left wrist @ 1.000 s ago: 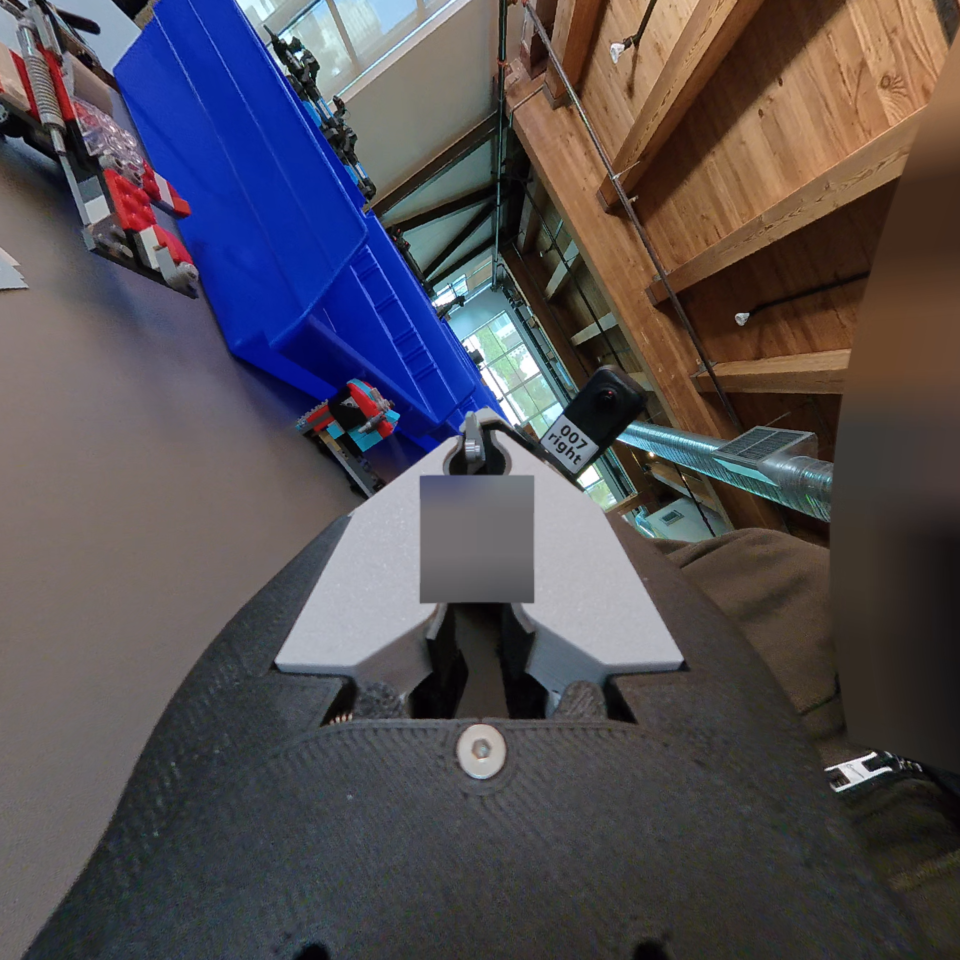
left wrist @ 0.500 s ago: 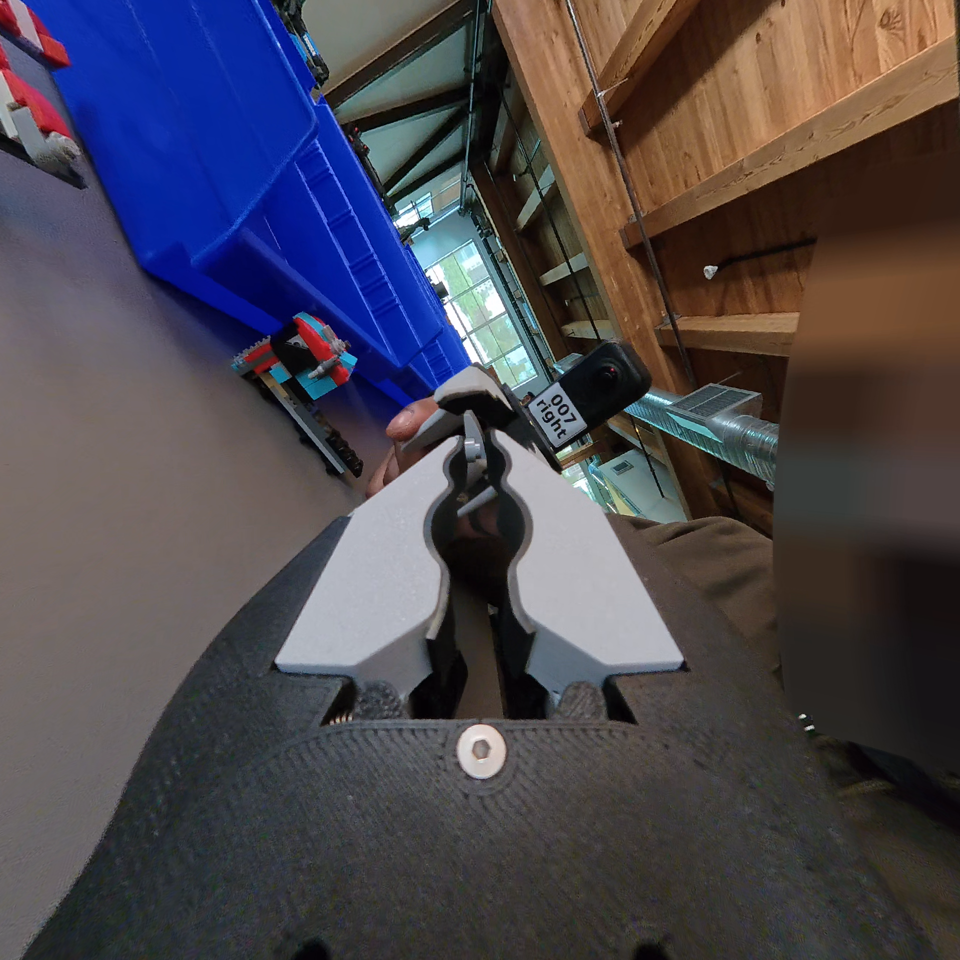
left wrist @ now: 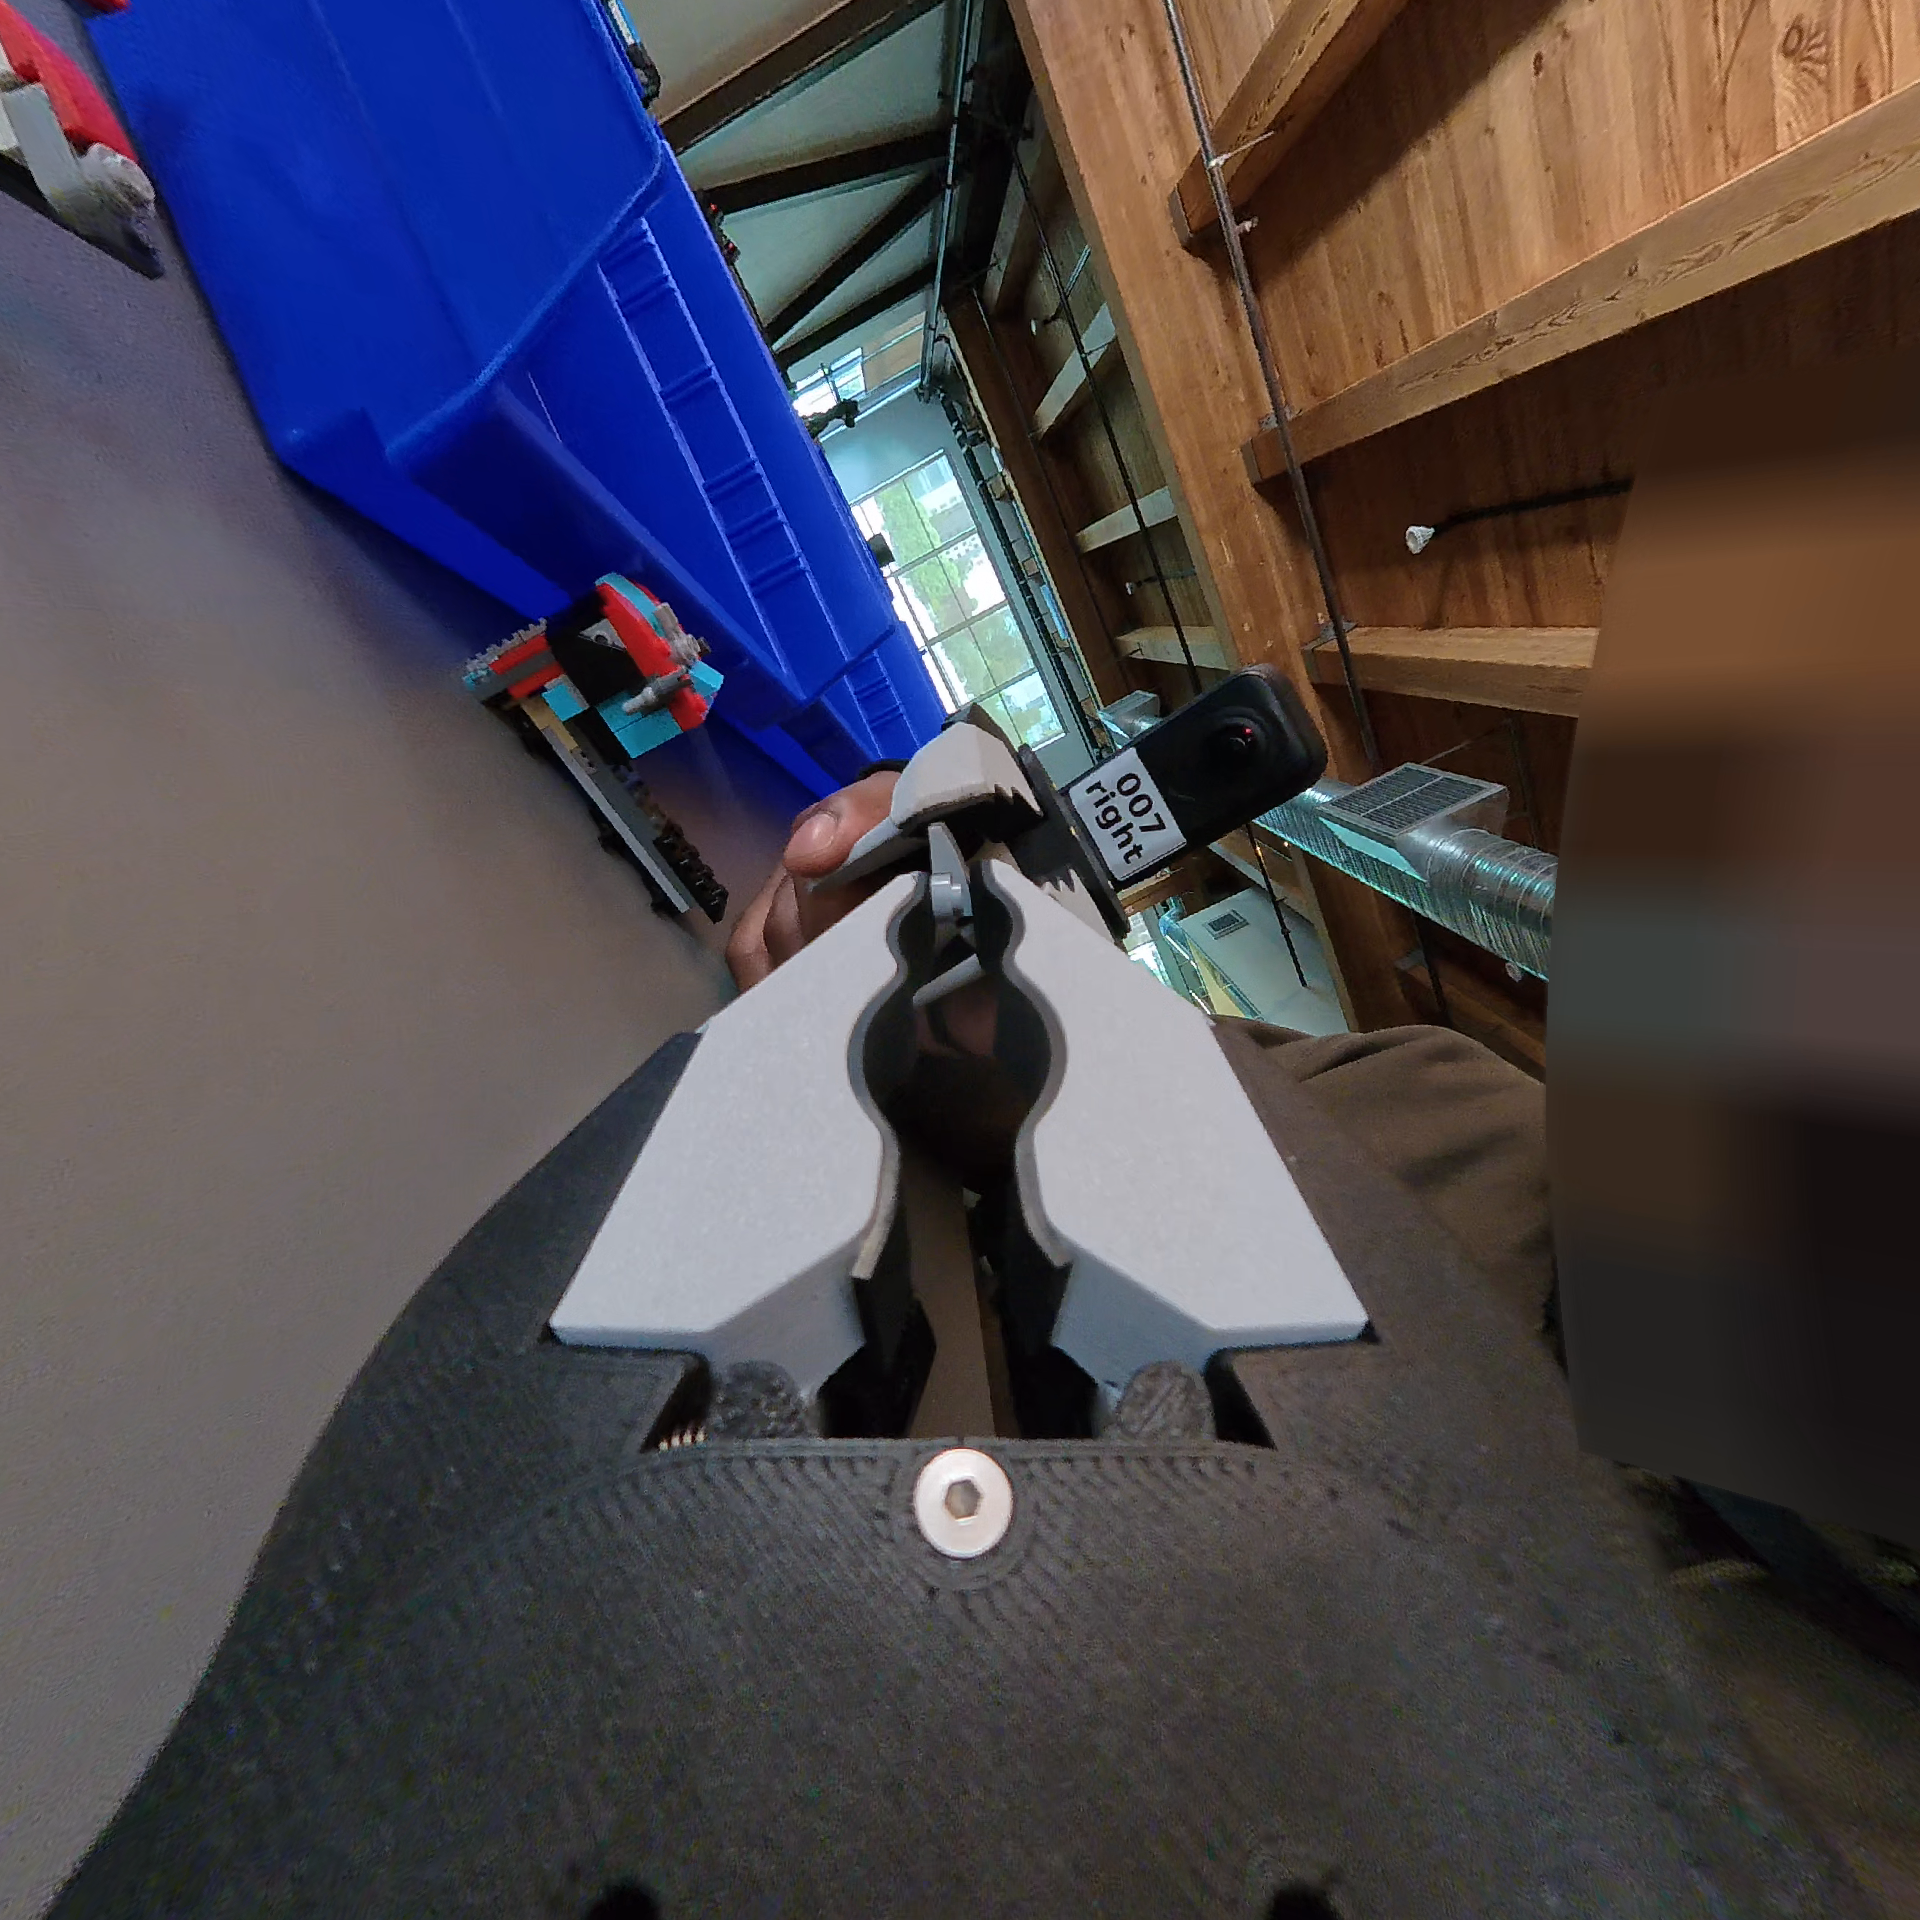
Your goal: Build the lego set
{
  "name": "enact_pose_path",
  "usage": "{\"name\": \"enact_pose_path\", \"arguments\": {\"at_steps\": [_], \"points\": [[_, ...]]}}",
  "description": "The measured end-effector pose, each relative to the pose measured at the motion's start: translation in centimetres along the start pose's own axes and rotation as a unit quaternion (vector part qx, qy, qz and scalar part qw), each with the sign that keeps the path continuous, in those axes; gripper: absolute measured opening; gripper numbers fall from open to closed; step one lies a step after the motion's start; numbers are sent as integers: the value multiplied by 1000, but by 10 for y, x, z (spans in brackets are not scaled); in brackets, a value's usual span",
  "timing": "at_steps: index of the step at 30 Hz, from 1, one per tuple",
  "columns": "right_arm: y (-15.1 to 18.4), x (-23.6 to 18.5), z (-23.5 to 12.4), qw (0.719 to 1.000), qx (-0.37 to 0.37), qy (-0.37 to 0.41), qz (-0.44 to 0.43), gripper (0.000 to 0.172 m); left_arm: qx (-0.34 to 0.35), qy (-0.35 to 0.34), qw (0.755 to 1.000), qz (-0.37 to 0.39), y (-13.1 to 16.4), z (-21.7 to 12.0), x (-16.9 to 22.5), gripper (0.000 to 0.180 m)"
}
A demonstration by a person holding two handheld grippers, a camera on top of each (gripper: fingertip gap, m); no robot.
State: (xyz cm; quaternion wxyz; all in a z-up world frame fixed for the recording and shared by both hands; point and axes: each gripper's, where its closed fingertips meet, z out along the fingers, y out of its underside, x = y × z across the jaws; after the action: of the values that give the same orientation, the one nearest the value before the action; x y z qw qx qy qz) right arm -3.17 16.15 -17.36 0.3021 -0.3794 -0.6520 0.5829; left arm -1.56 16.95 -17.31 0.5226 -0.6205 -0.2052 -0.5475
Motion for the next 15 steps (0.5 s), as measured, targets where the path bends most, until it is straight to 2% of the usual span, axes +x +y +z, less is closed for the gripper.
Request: {"name": "enact_pose_path", "arguments": {"at_steps": [15], "points": [[0,-1,-1,1000,1,-4,4,19,-2,-5,1000,0,0,1,-1,15]]}}
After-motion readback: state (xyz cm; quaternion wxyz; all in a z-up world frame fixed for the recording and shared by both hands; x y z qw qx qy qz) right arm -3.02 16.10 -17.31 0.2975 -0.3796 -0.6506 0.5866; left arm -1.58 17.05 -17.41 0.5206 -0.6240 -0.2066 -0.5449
